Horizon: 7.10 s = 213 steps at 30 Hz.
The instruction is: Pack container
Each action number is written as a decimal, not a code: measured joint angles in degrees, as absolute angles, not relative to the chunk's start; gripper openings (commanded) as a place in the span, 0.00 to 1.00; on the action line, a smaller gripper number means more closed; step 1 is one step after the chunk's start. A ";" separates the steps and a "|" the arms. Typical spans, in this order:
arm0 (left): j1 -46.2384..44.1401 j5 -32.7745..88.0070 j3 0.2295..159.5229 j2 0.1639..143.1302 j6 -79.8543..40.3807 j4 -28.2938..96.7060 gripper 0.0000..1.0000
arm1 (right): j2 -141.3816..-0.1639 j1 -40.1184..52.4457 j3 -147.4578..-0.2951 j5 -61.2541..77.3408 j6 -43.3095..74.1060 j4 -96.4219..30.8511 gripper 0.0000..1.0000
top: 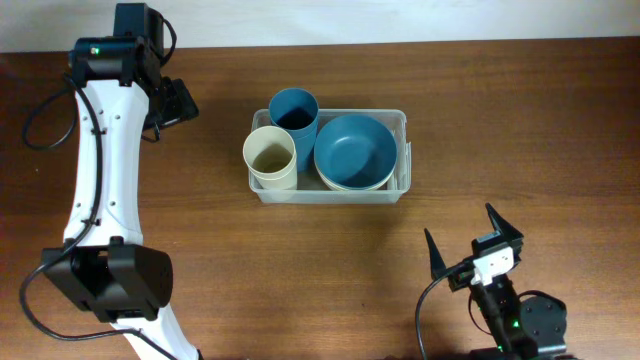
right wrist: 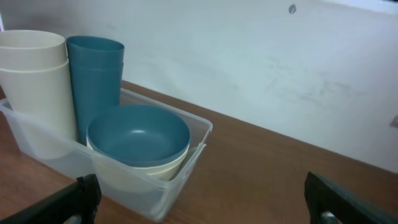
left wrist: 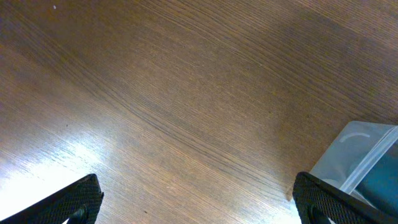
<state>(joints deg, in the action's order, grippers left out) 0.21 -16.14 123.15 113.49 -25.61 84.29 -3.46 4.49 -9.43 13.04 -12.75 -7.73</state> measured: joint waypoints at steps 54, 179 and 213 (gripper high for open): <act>0.21 -16.12 123.15 113.49 -25.61 84.31 1.00 | -0.80 -1.74 -0.64 11.79 -13.76 -3.11 0.99; 1.10 -1.43 2.15 0.84 2.79 -14.46 1.00 | -0.80 -1.74 -0.64 11.60 -13.74 -3.14 0.99; 1.10 -1.48 0.58 0.78 2.81 4.32 1.00 | -0.80 -1.74 -0.62 11.60 -13.72 -3.14 0.99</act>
